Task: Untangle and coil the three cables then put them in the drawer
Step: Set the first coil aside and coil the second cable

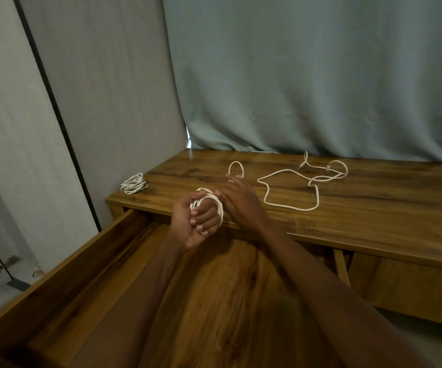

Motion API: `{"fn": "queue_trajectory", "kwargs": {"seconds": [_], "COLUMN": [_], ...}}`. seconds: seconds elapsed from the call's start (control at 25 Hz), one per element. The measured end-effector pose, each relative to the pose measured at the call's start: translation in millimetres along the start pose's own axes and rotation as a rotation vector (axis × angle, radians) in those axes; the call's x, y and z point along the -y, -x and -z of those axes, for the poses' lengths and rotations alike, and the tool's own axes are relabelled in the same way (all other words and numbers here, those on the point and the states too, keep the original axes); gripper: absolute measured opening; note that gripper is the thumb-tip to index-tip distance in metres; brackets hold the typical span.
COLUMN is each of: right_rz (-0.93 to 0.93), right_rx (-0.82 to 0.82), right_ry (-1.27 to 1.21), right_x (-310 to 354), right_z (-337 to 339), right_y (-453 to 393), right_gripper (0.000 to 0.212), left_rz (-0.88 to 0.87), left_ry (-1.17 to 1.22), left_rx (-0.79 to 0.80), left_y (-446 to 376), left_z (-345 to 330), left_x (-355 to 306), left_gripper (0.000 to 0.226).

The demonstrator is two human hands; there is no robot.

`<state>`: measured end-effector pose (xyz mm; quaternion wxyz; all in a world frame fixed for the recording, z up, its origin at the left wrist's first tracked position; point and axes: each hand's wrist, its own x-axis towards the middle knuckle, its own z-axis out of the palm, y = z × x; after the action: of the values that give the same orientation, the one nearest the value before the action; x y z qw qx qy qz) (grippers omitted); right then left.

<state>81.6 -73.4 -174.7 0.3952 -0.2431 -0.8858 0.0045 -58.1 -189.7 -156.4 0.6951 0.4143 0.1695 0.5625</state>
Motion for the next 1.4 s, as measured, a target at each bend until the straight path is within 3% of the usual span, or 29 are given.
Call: {"fn": "queue_trajectory", "kwargs": {"seconds": [0.08,0.16,0.28,0.44,0.52,0.64,0.72,0.8,0.88,0.96,1.08,1.24,1.32,1.4], "right_rz": [0.101,0.105,0.161,0.211,0.224,0.203,0.228,0.262,0.239,0.192,0.190,0.160,0.182,0.172], "right_rx": [0.029,0.093,0.125,0.067,0.058,0.057,0.042,0.022,0.010,-0.008,-0.092,-0.126,-0.071,-0.016], "right_ry": [-0.024,-0.032,0.021,0.138,0.160,0.196,0.272,0.369,0.471,0.568,0.673,0.542,0.396,0.241], "right_x": [3.2,14.7,34.5,46.8,44.0,38.8,37.1,36.5,37.9,38.5,35.3,20.1,12.2,16.9], "right_z": [-1.6,1.3,-6.3,-11.4,-7.4,2.6,5.4,5.0,5.3,5.0,-1.3,3.3,7.6,9.0], "right_y": [4.8,7.1,7.7,4.2,5.4,5.9,2.7,-1.5,-5.9,-5.8,-4.5,-5.3,2.5,10.0], "right_gripper": [0.034,0.027,0.021,0.026,0.025,0.020,0.021,0.021,0.018,0.016,0.030,0.036,0.033,0.031], "left_rz": [-0.109,-0.281,-0.529,-0.690,-0.681,-0.593,-0.478,-0.274,0.002,0.232,0.430,0.317,0.167,-0.028], "left_ry": [0.041,0.070,0.083,0.011,-0.191,-0.869,-1.224,-1.464,-1.525,-1.280,-0.676,-0.132,-0.042,0.011], "left_rx": [0.034,-0.042,-0.325,-0.664,-0.815,-1.044,-1.072,-1.028,-0.932,-0.776,-0.325,0.095,0.160,0.111], "left_y": [2.1,2.7,3.5,2.1,3.0,5.6,5.3,3.6,2.1,5.4,15.3,19.0,17.6,14.2], "left_z": [-5.8,-9.0,-9.5,-6.8,-2.5,14.9,28.6,31.4,26.3,20.8,18.1,7.4,1.8,-0.4], "left_x": [-10.3,-20.4,-27.3,-34.9,-36.2,-29.1,-24.3,-20.4,-19.3,-22.9,-33.3,-41.9,-43.6,-43.9], "left_gripper": [0.053,0.045,0.040,0.038,0.036,0.039,0.048,0.065,0.084,0.091,0.082,0.077,0.073,0.064]}}
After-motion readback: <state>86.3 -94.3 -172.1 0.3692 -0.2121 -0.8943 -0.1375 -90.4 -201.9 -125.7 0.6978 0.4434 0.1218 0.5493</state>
